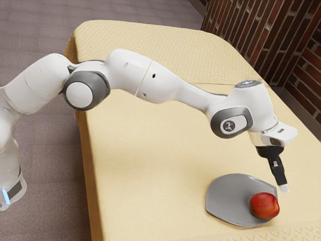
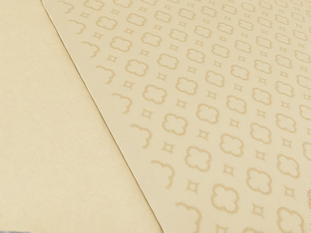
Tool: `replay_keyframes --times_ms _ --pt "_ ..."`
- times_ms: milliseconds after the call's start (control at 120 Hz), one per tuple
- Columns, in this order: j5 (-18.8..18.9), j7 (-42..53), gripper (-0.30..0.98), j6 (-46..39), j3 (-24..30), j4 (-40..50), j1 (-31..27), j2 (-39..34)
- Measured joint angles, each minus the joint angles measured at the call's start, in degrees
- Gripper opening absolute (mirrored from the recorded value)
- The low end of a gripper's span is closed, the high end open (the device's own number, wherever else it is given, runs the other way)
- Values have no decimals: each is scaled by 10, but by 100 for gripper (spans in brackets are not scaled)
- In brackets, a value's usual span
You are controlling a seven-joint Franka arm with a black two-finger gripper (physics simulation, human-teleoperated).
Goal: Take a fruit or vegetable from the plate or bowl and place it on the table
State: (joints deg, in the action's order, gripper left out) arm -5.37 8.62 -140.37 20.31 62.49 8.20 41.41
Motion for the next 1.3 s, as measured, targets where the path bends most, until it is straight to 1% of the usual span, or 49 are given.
replay_keyframes --times_ms 83,400,667,917,1008,1092,1225,1300 --pt "-2 4 69 -6 0 5 0 0" --pt "-8 16 69 -13 -3 71 2 -16" --pt "-8 25 69 -13 -3 75 4 -7" --pt "-8 33 68 -13 -2 69 5 20" --pt "-9 35 62 -14 -1 69 5 23" --pt "-7 35 53 -15 -1 70 5 24" --pt "-2 30 44 -17 -1 71 4 25" --pt "0 27 43 -18 -1 71 3 24"
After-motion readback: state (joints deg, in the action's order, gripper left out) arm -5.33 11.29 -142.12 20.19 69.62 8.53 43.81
